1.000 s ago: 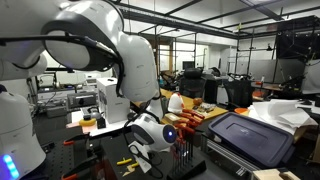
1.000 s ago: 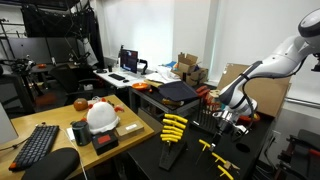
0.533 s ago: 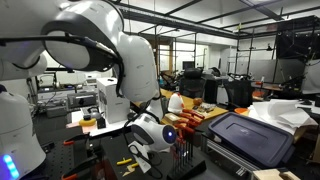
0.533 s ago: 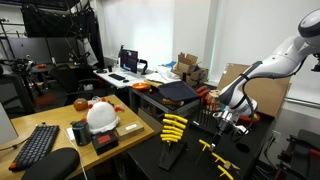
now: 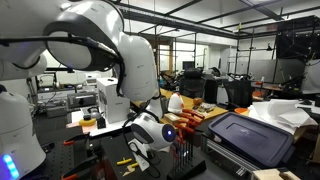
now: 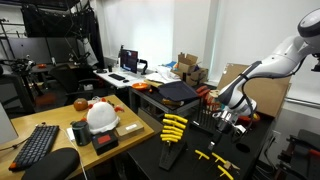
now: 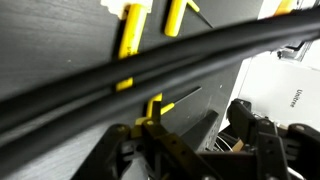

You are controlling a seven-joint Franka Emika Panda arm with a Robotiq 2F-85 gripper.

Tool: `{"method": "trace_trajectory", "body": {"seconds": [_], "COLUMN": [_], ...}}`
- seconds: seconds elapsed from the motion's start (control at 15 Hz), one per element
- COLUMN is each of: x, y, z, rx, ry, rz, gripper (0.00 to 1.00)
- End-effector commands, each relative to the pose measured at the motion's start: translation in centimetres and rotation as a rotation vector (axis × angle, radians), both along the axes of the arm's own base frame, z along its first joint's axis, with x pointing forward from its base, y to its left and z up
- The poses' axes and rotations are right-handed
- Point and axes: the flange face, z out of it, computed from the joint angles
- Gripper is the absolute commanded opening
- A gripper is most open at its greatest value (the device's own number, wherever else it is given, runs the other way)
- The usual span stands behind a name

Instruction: Detach the smallest yellow object from the stand and put it on the table

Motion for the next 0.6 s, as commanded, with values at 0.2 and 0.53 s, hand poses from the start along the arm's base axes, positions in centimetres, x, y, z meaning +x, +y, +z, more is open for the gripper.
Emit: {"method": "trace_trajectory", "body": {"seconds": [0.2, 0.53], "x": [2.3, 4.6], "y": [4.4, 8.4], "z": [3.0, 5.9], "rx": [-0.149, -0.262], "ry": [0.047, 0.080], "rz": [-0.053, -0.045], "gripper": [1.00, 1.00]}}
